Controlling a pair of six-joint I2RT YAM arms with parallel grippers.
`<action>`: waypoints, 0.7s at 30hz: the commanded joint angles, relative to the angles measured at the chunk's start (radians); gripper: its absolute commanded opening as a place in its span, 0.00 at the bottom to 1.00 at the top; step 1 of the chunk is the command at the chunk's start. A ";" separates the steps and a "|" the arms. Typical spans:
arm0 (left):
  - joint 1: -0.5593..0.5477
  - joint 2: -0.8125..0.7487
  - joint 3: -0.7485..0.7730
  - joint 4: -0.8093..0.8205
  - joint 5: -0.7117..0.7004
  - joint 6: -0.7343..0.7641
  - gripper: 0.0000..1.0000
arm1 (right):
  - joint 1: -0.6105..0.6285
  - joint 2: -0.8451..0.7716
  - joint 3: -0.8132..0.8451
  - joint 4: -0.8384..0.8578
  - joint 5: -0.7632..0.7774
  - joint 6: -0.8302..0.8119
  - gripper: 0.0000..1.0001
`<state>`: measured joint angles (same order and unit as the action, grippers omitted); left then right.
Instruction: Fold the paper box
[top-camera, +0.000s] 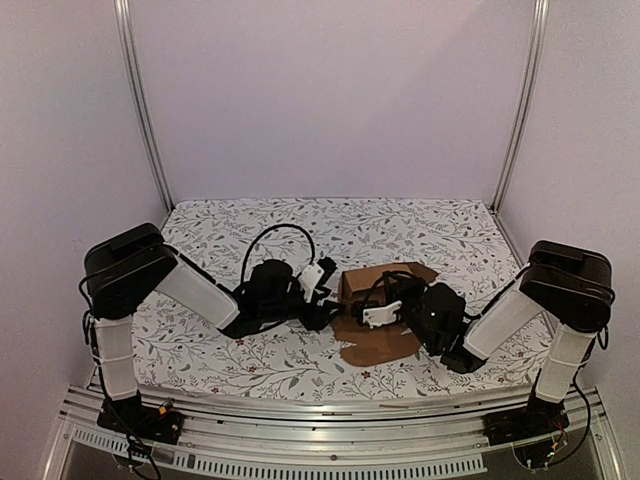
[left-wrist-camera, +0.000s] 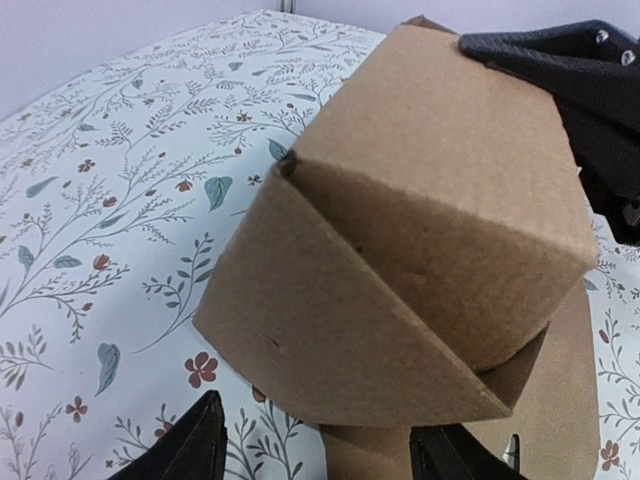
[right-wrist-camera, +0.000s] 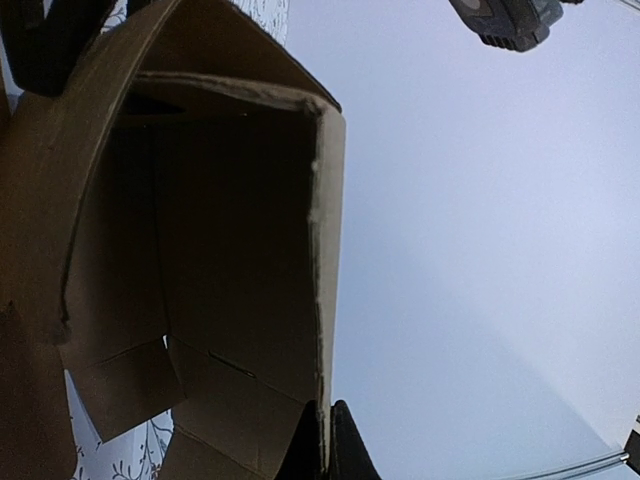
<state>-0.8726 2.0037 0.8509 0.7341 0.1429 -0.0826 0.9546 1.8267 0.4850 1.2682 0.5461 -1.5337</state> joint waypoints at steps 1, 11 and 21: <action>-0.031 0.009 -0.029 0.114 -0.052 0.079 0.62 | 0.010 0.017 0.034 -0.105 0.021 0.046 0.00; -0.049 0.041 -0.084 0.267 -0.073 0.141 0.60 | -0.008 0.044 0.095 -0.201 0.033 0.032 0.00; -0.058 0.116 -0.022 0.264 -0.171 0.100 0.53 | -0.013 -0.003 0.157 -0.393 0.038 0.096 0.00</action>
<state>-0.9119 2.0880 0.8040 0.9676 0.0406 0.0341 0.9421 1.8408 0.6373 0.9710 0.5758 -1.4662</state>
